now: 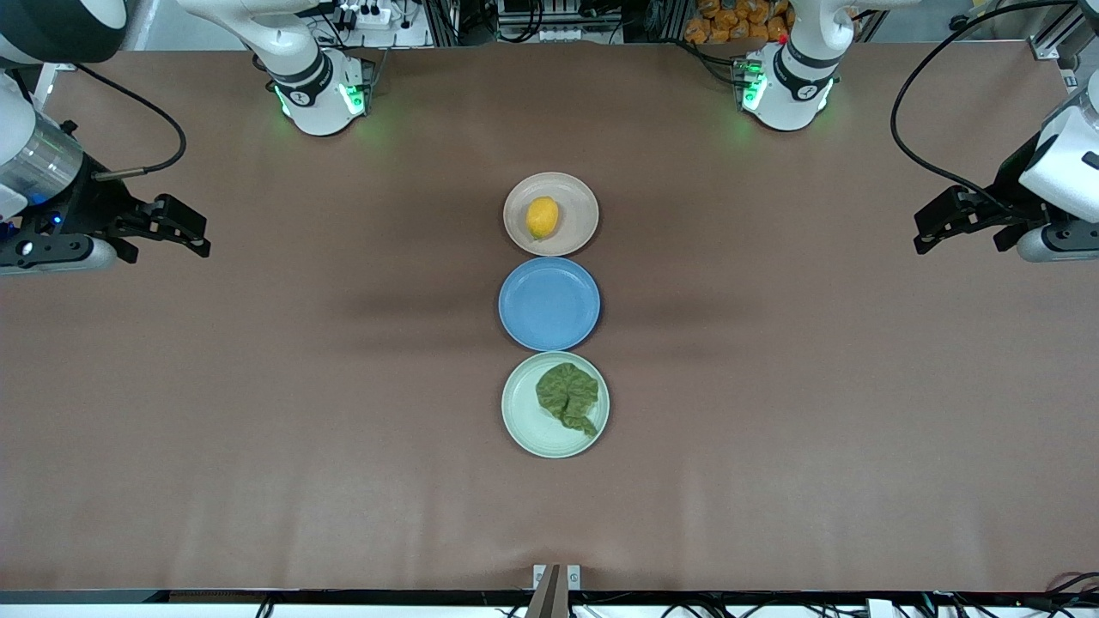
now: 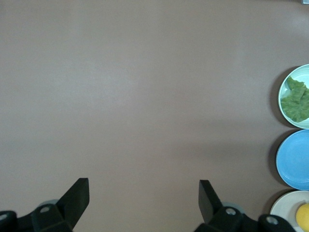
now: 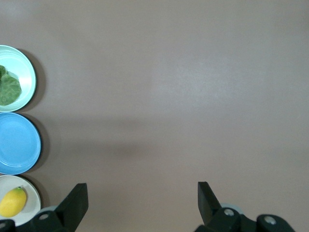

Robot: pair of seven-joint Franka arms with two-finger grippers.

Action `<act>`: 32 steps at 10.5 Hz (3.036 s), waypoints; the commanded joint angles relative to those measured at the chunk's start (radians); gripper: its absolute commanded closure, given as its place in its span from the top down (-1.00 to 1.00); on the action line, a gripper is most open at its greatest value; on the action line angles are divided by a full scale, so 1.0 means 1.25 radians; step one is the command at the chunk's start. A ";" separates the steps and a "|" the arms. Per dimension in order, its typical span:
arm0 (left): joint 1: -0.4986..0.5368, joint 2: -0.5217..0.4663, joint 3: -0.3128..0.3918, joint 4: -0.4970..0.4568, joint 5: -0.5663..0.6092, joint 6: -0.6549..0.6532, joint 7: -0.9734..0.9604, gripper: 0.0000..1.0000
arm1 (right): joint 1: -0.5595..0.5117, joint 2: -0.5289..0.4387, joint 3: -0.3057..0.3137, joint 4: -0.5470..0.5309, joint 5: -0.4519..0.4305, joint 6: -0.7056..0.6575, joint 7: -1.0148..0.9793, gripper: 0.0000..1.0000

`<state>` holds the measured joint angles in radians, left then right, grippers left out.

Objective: Pick lemon and lettuce from plates
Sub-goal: 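Reach the right gripper to the lemon while the left gripper reaches the lettuce, then lower and close the right gripper on the lemon while the left grips lettuce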

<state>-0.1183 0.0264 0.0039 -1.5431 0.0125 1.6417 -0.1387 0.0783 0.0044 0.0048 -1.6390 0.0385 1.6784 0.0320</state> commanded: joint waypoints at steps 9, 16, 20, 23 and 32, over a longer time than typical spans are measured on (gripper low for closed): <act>-0.041 0.160 -0.079 0.032 -0.109 0.198 0.018 1.00 | 0.160 -0.002 0.011 -0.042 0.019 -0.001 0.301 1.00; -0.218 0.342 -0.078 0.032 -0.101 0.626 0.003 1.00 | 0.482 0.152 0.011 -0.053 0.029 0.081 0.659 1.00; -0.278 0.483 -0.077 0.037 -0.107 0.895 0.004 1.00 | 0.543 0.206 0.012 -0.134 0.031 0.203 0.733 1.00; -0.315 0.582 -0.080 0.089 -0.108 0.976 0.002 1.00 | 0.595 0.208 0.011 -0.234 0.080 0.367 0.753 1.00; -0.343 0.759 -0.080 0.152 -0.108 1.077 0.005 1.00 | 0.674 0.330 0.011 -0.322 0.080 0.622 0.843 1.00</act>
<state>-0.5310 0.9406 -0.1027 -1.3978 -0.1046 2.9746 -0.1388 0.9060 0.4063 0.0266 -2.0343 0.1232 2.4297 1.0714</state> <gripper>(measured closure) 0.000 0.000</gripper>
